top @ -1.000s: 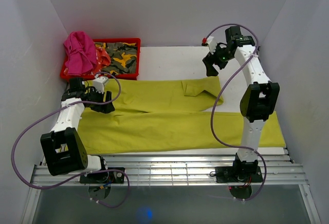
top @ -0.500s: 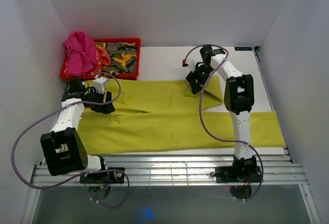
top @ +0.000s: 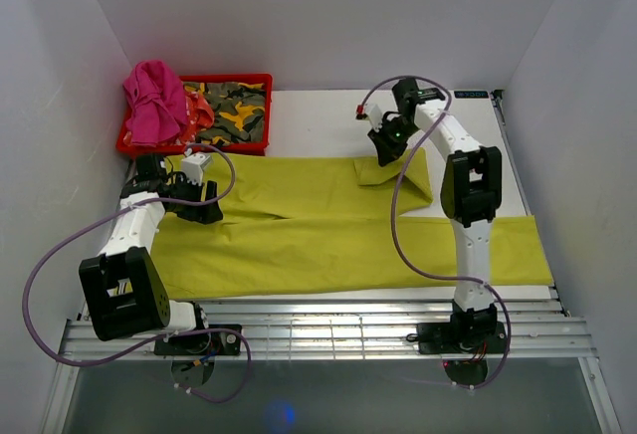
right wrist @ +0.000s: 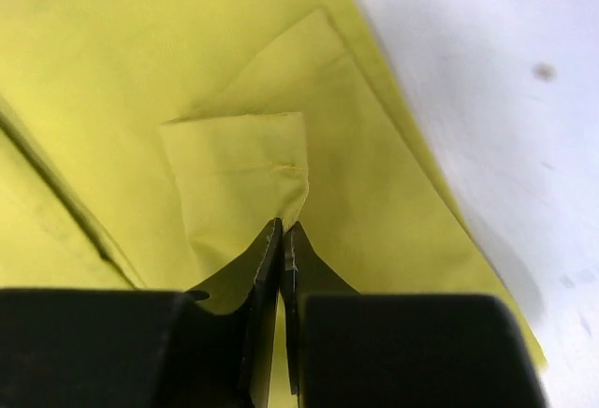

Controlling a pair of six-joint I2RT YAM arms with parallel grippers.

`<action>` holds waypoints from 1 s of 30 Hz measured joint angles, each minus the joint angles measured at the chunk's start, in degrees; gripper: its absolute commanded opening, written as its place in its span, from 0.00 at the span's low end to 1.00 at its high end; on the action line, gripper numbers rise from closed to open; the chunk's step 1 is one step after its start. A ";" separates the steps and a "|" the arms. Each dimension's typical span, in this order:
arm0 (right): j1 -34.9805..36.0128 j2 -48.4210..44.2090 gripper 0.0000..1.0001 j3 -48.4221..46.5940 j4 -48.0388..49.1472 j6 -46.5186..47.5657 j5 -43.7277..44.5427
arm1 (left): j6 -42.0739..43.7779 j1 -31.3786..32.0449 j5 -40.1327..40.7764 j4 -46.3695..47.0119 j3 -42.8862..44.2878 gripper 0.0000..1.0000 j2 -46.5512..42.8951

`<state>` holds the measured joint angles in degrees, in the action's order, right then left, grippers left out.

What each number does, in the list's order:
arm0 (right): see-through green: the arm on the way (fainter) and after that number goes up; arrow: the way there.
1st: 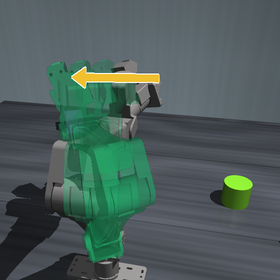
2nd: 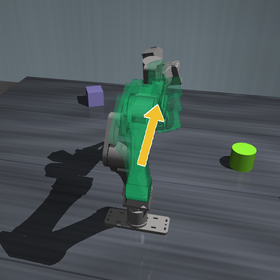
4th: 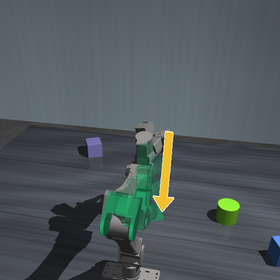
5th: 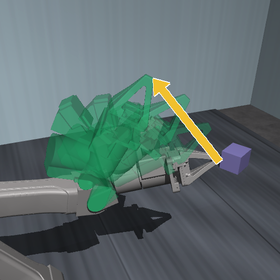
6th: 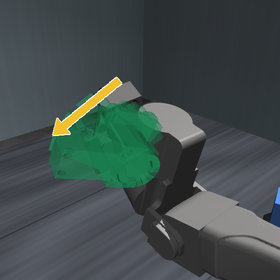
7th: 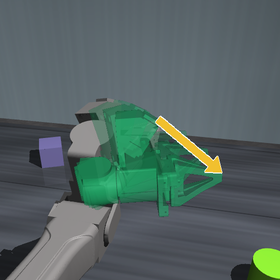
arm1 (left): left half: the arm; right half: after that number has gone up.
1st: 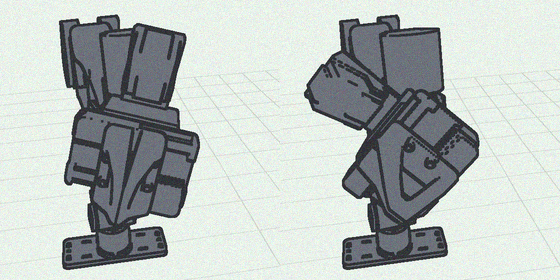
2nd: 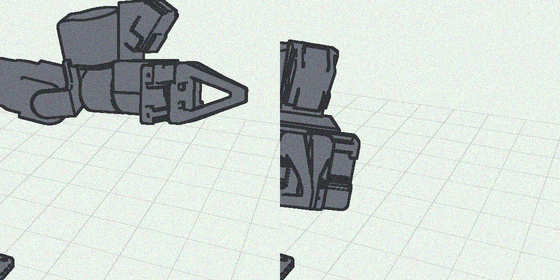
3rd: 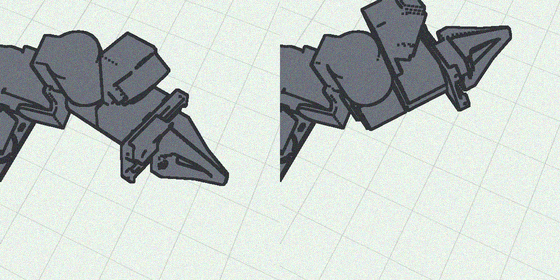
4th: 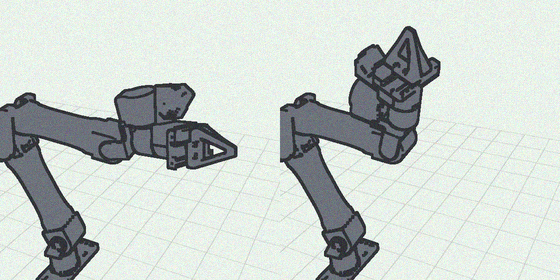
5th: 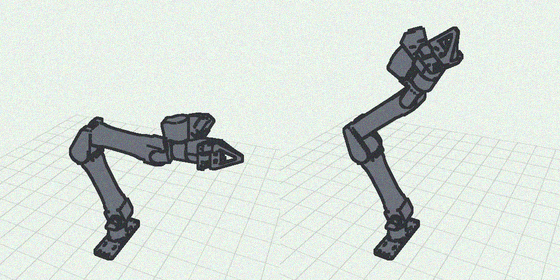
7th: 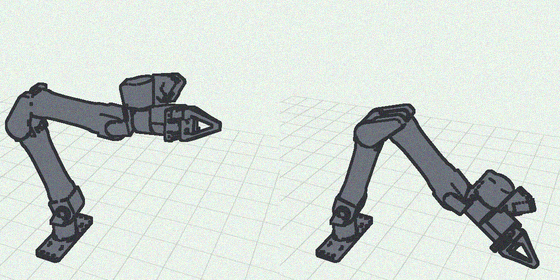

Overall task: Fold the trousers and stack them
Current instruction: Flatten the trousers out

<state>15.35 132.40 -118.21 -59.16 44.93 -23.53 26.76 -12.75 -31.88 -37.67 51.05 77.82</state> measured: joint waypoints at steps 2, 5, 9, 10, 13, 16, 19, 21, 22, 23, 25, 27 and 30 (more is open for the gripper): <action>-1.84 -3.43 0.08 0.07 0.15 -0.90 -0.61 | -0.02 0.00 0.04 0.02 0.00 0.76 -0.04; -6.84 -11.54 0.08 2.03 2.36 -3.41 -0.92 | -0.04 0.00 0.44 0.07 0.00 0.76 -0.04; -16.50 -25.44 0.08 13.00 10.99 -9.14 2.14 | -0.42 0.00 1.62 0.48 0.00 0.76 -0.04; -19.74 -30.47 0.08 19.10 15.74 -10.73 4.55 | -0.59 0.00 1.97 0.57 0.00 0.76 -0.02; -25.83 -41.16 0.08 34.88 25.03 -14.78 12.87 | -1.29 0.00 3.19 1.07 0.00 0.76 0.13; -27.45 -46.25 0.08 47.17 30.97 -18.14 21.05 | -2.10 0.00 4.59 1.97 0.00 0.75 1.01; -28.68 -46.40 0.08 54.03 34.80 -22.64 27.61 | -3.26 0.00 6.27 2.56 0.00 0.75 2.25; -29.90 -46.27 0.08 56.59 36.57 -25.59 31.45 | -4.09 0.00 7.58 2.95 0.00 0.75 3.50; -30.69 -46.01 0.08 57.31 37.16 -27.28 33.22 | -4.44 0.00 8.22 3.04 0.00 0.75 4.17; -31.39 -45.57 0.08 57.61 37.88 -28.96 34.93 | -4.92 0.00 9.01 3.15 0.00 0.75 4.85; -32.50 -44.57 0.08 57.68 39.52 -31.85 37.42 | -5.42 0.00 9.86 3.21 0.00 0.75 5.49; -33.40 -43.56 0.08 57.55 40.61 -34.18 39.52 | -5.86 0.02 10.88 3.21 0.00 0.75 5.62; -34.16 -41.75 0.08 56.41 41.29 -35.80 41.70 | -6.14 -0.07 12.59 3.19 0.07 0.75 5.62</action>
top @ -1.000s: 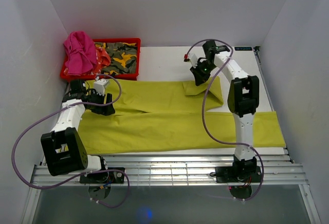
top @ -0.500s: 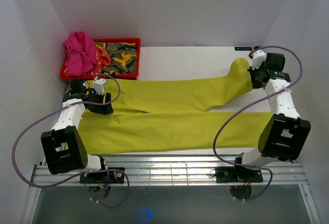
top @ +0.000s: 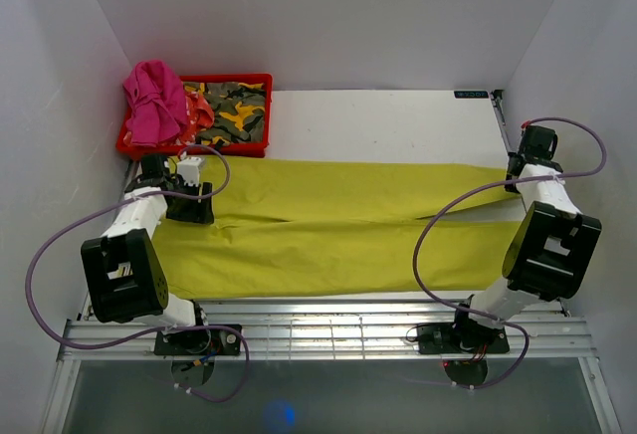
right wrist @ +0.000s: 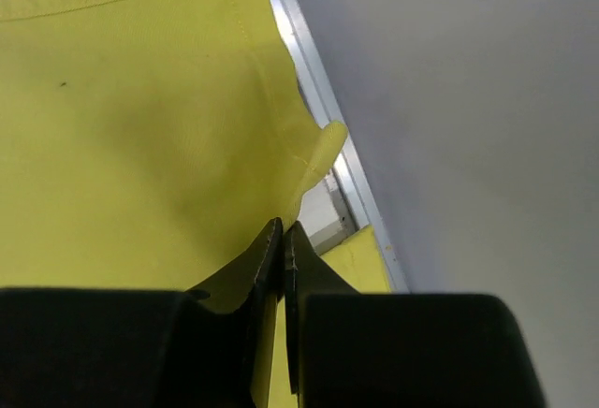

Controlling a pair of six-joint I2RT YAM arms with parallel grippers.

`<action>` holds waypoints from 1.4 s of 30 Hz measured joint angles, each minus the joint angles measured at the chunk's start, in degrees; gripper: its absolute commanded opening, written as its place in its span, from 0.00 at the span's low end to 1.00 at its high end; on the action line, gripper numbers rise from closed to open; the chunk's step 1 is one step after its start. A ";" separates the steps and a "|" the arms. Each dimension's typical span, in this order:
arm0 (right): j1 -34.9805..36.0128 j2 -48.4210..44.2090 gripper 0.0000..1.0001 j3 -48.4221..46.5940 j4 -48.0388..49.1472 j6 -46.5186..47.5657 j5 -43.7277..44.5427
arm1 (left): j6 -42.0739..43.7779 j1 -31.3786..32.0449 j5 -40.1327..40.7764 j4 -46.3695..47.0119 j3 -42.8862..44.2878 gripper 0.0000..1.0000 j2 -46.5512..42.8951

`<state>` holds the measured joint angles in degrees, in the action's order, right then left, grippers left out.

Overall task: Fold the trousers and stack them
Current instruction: Flatten the trousers out, then fold the trousers

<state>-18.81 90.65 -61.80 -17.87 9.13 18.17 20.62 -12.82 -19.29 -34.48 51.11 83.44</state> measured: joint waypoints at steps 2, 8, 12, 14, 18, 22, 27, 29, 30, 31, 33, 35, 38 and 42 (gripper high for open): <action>-0.74 1.42 0.08 -1.31 0.52 0.02 1.14 | -0.15 -0.24 0.92 -0.02 0.13 0.75 0.04; -2.34 4.20 0.57 -3.67 -1.51 6.08 -3.76 | 0.90 -1.29 0.39 -1.84 1.55 0.77 0.44; -2.45 3.23 0.90 -3.19 -6.21 12.33 -10.10 | 3.43 -3.06 -2.43 -5.73 4.48 0.80 0.02; -2.45 1.38 0.91 -2.97 -8.22 14.58 -13.42 | 4.81 -4.17 -3.58 -7.58 7.13 0.80 -0.22; -1.22 -2.69 0.86 -4.37 -11.43 17.68 -21.40 | 7.30 -5.40 -4.92 -9.05 12.83 0.79 -0.28; 3.17 -0.48 0.77 -8.85 -14.27 19.50 -27.43 | 8.68 -5.38 -6.16 -8.74 17.05 0.73 3.48; 9.05 9.31 0.70 -13.97 -17.16 20.55 -33.35 | 10.27 -5.35 -5.95 -7.15 17.57 0.68 13.51; 10.78 13.51 0.68 -14.71 -18.21 21.42 -34.73 | 11.19 -5.35 -5.11 -6.47 16.33 0.64 15.87; 11.54 15.47 0.66 -14.69 -18.88 22.01 -35.06 | 11.74 -5.35 -4.63 -6.12 15.15 0.58 16.57; 12.02 16.92 0.65 -14.47 -19.54 22.75 -35.12 | 12.37 -5.38 -4.00 -6.12 13.84 0.56 16.79; 12.61 18.49 0.65 -13.62 -20.44 24.28 -35.04 | 14.08 -5.49 -3.43 -6.25 11.50 0.51 16.61; 12.83 18.16 0.62 -11.89 -20.44 26.75 -34.84 | 15.93 -5.86 -3.15 -5.64 9.51 0.46 15.39; 12.83 15.47 0.60 -7.67 -19.30 31.54 -34.25 | 18.97 -6.75 -3.13 -6.21 5.31 0.41 11.76; 12.87 9.51 0.59 0.17 -18.49 38.58 -32.94 | 22.53 -8.90 -3.13 -10.19 1.36 0.37 7.87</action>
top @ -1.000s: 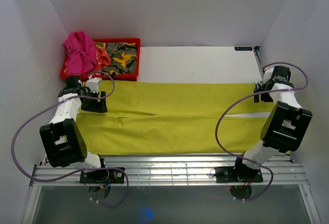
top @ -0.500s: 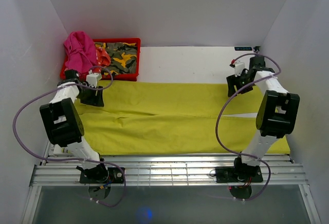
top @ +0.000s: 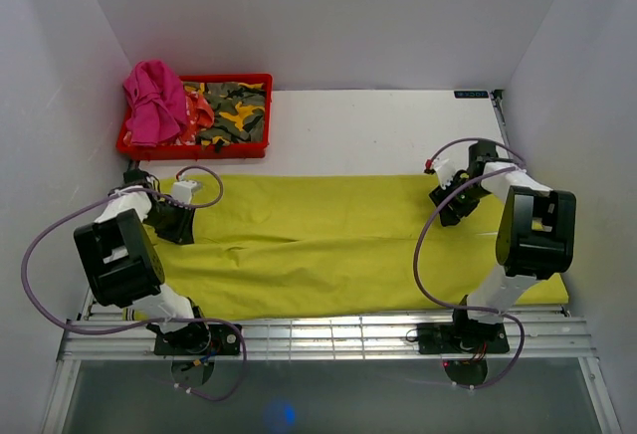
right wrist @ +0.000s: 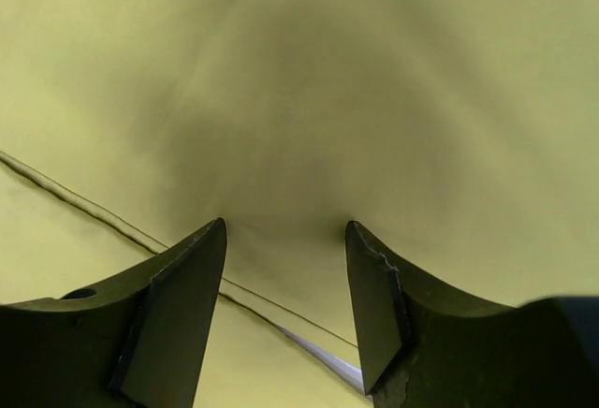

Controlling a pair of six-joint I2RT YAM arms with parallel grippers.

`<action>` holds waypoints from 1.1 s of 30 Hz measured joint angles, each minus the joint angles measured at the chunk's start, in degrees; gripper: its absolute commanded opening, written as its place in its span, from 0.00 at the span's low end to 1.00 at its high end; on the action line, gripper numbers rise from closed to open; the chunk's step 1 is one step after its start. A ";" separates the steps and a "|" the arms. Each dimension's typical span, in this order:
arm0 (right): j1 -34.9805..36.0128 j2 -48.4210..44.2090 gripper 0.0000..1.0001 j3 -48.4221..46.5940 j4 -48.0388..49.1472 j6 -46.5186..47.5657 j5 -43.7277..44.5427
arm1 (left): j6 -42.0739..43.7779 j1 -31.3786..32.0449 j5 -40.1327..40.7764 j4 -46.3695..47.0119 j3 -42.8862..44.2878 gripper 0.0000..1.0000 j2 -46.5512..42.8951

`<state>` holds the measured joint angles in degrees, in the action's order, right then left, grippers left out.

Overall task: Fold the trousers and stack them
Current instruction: Fold the trousers

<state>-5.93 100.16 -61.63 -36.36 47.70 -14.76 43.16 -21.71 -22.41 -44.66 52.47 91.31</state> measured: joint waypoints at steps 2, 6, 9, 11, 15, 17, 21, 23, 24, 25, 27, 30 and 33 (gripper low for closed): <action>-0.02 -2.25 0.57 2.49 -0.57 3.19 0.55 | 2.12 -0.90 -0.07 -2.95 -0.44 0.41 -1.25; -0.04 -5.46 0.63 5.14 -5.64 8.20 1.29 | 5.73 -3.10 -1.33 -8.72 2.86 0.70 -3.45; -0.15 -5.95 0.76 3.52 -11.63 10.43 1.18 | 7.34 -4.96 -3.82 -11.37 12.35 0.87 -3.41; -0.39 -5.90 0.91 -0.90 -15.06 11.50 1.05 | 8.39 -5.81 -5.90 -11.56 20.48 0.88 -2.67; -1.84 -2.84 0.97 -15.69 -17.73 14.01 0.90 | 11.06 -5.97 -10.73 -11.74 34.36 0.85 2.71; -2.91 0.20 0.97 -22.45 -17.68 15.04 1.20 | 12.98 -5.92 -12.57 -12.35 39.65 0.81 7.41; -5.33 5.51 0.98 -27.50 -17.81 17.86 2.64 | 18.93 -5.86 -15.04 -14.19 44.17 0.79 16.72; -6.73 8.15 0.98 -28.39 -18.05 19.17 3.30 | 21.66 -5.84 -15.89 -15.47 44.28 0.79 19.89; -7.43 9.55 0.98 -29.07 -18.32 19.65 3.50 | 22.93 -5.68 -16.11 -16.00 44.46 0.79 21.38; -8.09 10.97 0.98 -29.83 -18.40 20.00 3.72 | 24.11 -5.53 -16.15 -16.63 44.92 0.78 22.95; -9.40 13.66 0.98 -31.58 -18.62 20.63 4.04 | 25.99 -5.18 -16.13 -17.00 46.25 0.78 25.22; -10.95 16.57 0.98 -33.57 -18.62 21.70 4.24 | 28.50 -4.15 -15.45 -16.72 47.43 0.78 27.12; -12.28 18.16 0.98 -34.51 -18.38 23.02 4.26 | 30.58 -2.93 -14.40 -16.24 47.52 0.78 28.20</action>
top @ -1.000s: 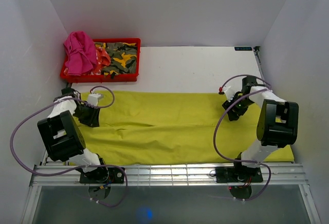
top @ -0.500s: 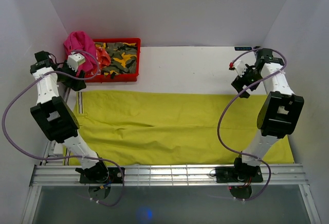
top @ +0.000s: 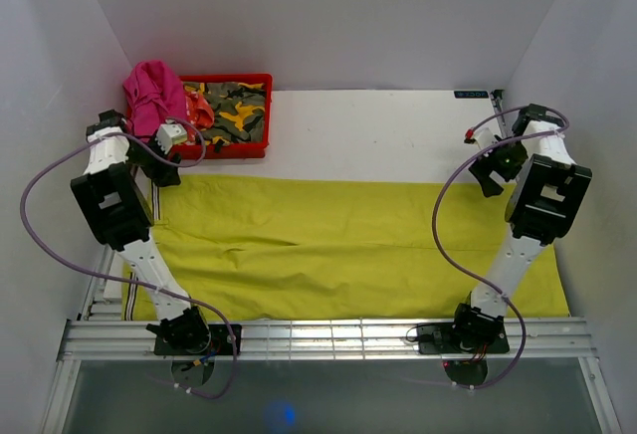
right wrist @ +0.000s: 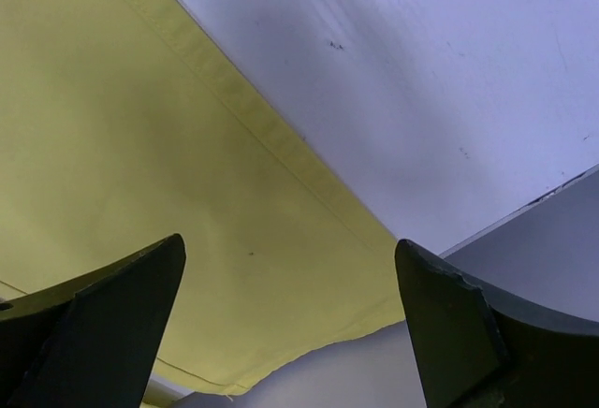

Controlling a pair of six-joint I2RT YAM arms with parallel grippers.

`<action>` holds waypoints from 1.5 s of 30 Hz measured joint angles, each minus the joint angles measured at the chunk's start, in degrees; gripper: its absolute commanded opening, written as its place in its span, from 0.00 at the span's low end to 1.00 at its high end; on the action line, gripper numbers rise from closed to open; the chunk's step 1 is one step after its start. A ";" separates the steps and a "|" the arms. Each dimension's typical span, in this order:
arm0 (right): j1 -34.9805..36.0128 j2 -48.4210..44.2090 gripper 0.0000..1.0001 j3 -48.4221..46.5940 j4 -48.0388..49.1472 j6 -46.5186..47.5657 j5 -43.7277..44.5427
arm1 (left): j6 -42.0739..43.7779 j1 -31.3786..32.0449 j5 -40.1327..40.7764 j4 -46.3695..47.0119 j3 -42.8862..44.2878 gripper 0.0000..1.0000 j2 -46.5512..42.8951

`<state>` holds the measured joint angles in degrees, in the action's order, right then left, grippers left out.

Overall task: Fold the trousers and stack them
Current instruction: Fold the trousers

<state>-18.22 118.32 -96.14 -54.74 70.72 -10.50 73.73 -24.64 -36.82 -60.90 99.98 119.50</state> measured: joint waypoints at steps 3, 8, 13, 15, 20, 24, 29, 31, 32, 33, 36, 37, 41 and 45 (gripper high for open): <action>-1.05 1.33 0.98 -0.85 0.20 1.31 -0.22 | 1.77 1.07 1.66 1.27 -0.72 0.78 0.92; -2.10 2.97 0.98 -2.49 0.48 4.35 -0.61 | 3.21 2.40 4.66 3.13 -3.80 0.48 1.20; -2.45 4.70 0.98 -3.52 0.42 5.40 -1.07 | 4.79 2.75 8.11 5.57 -6.88 0.16 1.20; -2.45 5.07 0.98 -3.52 0.39 5.79 -1.07 | 5.42 2.80 9.03 6.71 -7.82 0.06 1.20; -2.45 6.14 0.99 -4.04 0.13 6.27 -1.03 | 6.54 2.75 10.03 8.87 -9.66 0.00 0.94; -2.51 8.24 1.00 -4.50 -0.74 6.56 -0.55 | 6.51 2.78 10.16 8.92 -9.66 0.00 0.92; -2.49 9.18 0.92 -5.92 -1.81 6.60 -0.33 | 6.27 2.82 10.32 8.81 -9.49 0.00 0.92; -2.43 9.73 0.71 -6.69 -2.71 6.71 -0.13 | 6.14 2.86 10.51 8.55 -9.27 0.00 0.92; -2.36 9.99 0.62 -7.06 -3.02 6.84 0.09 | 5.99 2.91 10.54 8.37 -9.11 0.00 0.92; -2.27 10.27 0.52 -7.45 -3.43 6.84 0.39 | 5.88 2.93 10.54 8.22 -9.01 0.00 0.92; -2.14 10.84 0.16 -8.46 -4.59 6.60 1.20 | 5.38 2.97 10.54 7.50 -8.44 0.00 0.96; -2.10 10.86 0.08 -8.55 -5.18 6.34 1.29 | 4.94 2.97 10.54 7.21 -8.11 0.00 0.98; -1.79 10.91 0.08 -8.76 -5.75 5.77 1.64 | 1.53 2.99 10.51 6.40 -5.88 0.00 1.60; -1.60 11.21 0.08 -9.99 -3.69 4.72 0.50 | -5.27 3.15 9.99 6.88 -0.26 0.00 3.89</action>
<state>-19.81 129.54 -106.13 -58.43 75.44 -10.00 68.47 -21.50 -26.83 -54.02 99.72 123.39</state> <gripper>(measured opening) 0.086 0.013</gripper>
